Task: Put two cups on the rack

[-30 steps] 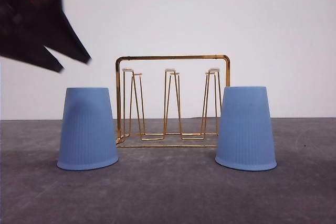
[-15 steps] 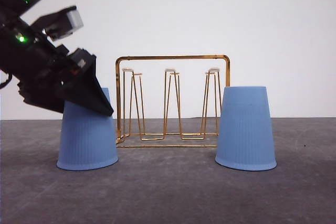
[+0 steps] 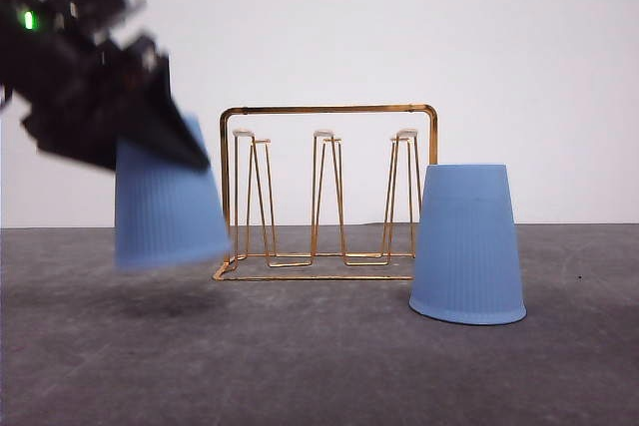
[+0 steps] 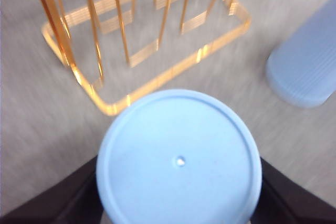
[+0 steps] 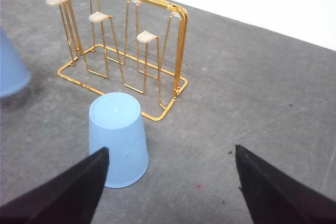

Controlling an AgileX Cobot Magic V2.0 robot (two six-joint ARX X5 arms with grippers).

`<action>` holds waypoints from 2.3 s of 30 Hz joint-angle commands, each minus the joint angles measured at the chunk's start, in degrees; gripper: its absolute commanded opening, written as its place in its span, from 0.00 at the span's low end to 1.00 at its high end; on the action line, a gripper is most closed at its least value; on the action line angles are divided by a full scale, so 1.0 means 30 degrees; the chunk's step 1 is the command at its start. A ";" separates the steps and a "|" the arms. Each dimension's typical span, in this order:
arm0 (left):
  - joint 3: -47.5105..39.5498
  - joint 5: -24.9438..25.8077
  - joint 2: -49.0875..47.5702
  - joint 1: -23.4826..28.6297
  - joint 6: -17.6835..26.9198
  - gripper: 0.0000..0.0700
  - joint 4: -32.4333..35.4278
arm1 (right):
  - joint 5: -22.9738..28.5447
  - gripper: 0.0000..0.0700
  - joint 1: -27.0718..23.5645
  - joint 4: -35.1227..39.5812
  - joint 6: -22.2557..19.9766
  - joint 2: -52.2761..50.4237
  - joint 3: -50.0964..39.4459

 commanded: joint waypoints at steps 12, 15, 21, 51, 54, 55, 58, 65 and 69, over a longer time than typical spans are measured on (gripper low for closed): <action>0.6986 -0.1942 0.0841 -0.0087 -0.1237 0.40 -0.3753 | 0.0066 0.69 0.0080 0.0189 0.0204 0.0051 0.0211; 0.8006 -0.2026 0.1826 -0.0087 -0.1236 0.40 -0.3591 | 0.0066 0.69 0.0080 0.0189 0.0204 0.0051 0.0211; 0.8774 -0.2040 0.3989 -0.0087 -0.1240 0.40 -0.2292 | 0.0066 0.69 0.0080 0.0189 0.0201 0.0047 0.0211; 1.0504 -0.1267 0.7638 -0.0349 -0.1699 0.63 -0.7807 | -0.0037 0.69 0.0080 0.0115 0.0896 0.0046 0.0211; 1.0601 0.0059 0.6478 -0.0158 -0.1831 0.60 -0.9798 | -0.0666 0.69 0.0080 -0.0136 0.1009 0.0068 0.0211; 1.0596 0.0317 0.6080 -0.0132 -0.1851 0.60 -1.0412 | -0.0950 0.69 0.0080 -0.0229 0.1020 0.0094 0.0211; 1.0288 0.0336 0.4784 -0.0012 -0.1851 0.60 -1.1841 | -0.2047 0.69 0.0087 -0.0339 0.1287 0.0456 0.0211; 0.5575 0.0310 0.0136 0.0084 -0.3338 0.60 -1.0920 | -0.2675 0.69 0.0837 0.0579 0.1741 0.2858 0.0211; 0.1741 0.0018 -0.3252 0.0102 -0.4977 0.60 -0.9144 | -0.2663 0.70 0.1819 0.2171 0.2408 0.5323 0.0211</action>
